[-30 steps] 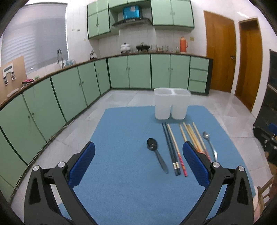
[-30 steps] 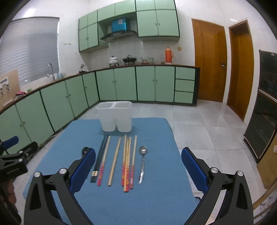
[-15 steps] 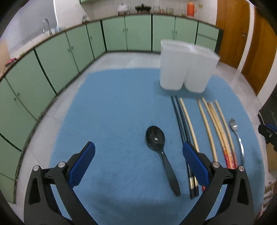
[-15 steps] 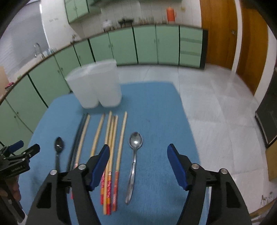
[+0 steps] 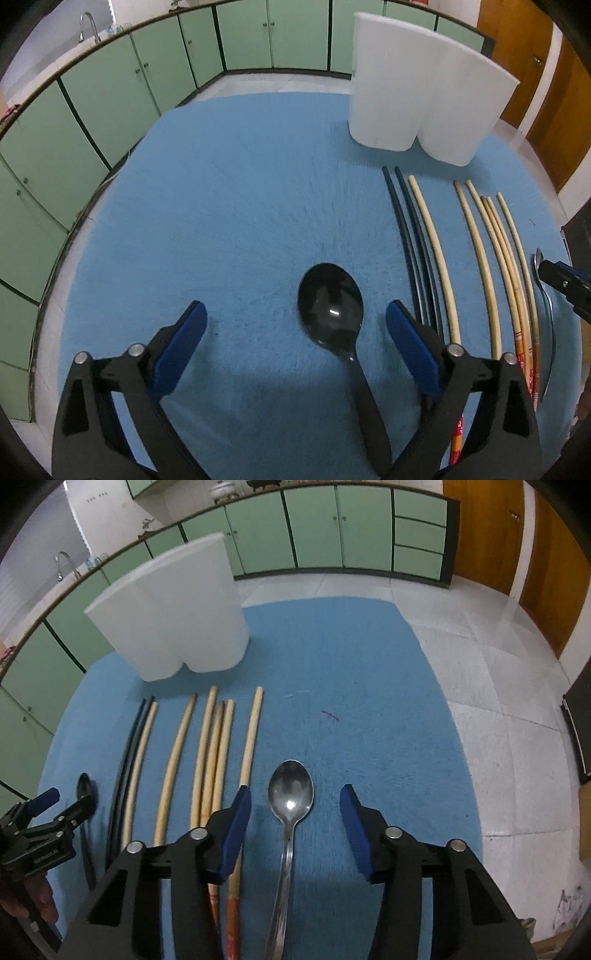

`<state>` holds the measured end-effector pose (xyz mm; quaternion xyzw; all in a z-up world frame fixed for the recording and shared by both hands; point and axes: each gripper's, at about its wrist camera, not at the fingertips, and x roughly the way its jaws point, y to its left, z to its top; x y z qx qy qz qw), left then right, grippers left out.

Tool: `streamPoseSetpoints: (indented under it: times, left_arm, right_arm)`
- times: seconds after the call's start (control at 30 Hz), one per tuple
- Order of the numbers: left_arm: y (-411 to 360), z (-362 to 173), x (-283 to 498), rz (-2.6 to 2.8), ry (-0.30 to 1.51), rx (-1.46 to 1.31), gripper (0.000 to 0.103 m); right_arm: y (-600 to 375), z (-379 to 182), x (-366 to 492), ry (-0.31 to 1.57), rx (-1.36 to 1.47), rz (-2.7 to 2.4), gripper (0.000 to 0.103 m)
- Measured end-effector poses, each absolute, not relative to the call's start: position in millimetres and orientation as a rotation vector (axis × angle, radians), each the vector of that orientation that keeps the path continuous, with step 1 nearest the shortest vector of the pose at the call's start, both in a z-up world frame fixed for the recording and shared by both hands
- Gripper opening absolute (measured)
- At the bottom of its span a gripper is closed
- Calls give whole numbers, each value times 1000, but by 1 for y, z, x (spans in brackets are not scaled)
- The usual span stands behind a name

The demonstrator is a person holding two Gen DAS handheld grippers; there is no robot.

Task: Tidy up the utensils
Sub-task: 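Grasp the black spoon with the left tool while the right tool grasps the silver spoon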

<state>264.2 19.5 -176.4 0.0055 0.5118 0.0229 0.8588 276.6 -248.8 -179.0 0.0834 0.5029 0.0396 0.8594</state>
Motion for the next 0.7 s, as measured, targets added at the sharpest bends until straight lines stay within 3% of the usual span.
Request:
streamPoseSetpoints:
  times: [0.03, 0.2, 0.3, 0.43, 0.6, 0.7]
  left_arm:
    - [21, -179, 265, 39, 1089, -2, 79]
    - [22, -178, 266, 26, 1102, -38, 75]
    - [20, -174, 265, 21, 1097, -46, 59]
    - [12, -172, 266, 2, 1081, -45, 34]
    - [3, -168, 261, -55, 1013, -82, 34]
    - [1, -145, 246, -87, 869, -89, 34]
  right_arm:
    - [-248, -181, 278, 1060, 177, 88, 48]
    - [-243, -183, 283, 1061, 162, 75, 42]
    - [-242, -183, 284, 1067, 159, 74, 28]
    - [-242, -182, 283, 1060, 172, 80, 28]
    - [-248, -162, 262, 945, 196, 107, 28]
    - [-250, -141, 246, 842, 173, 114, 28]
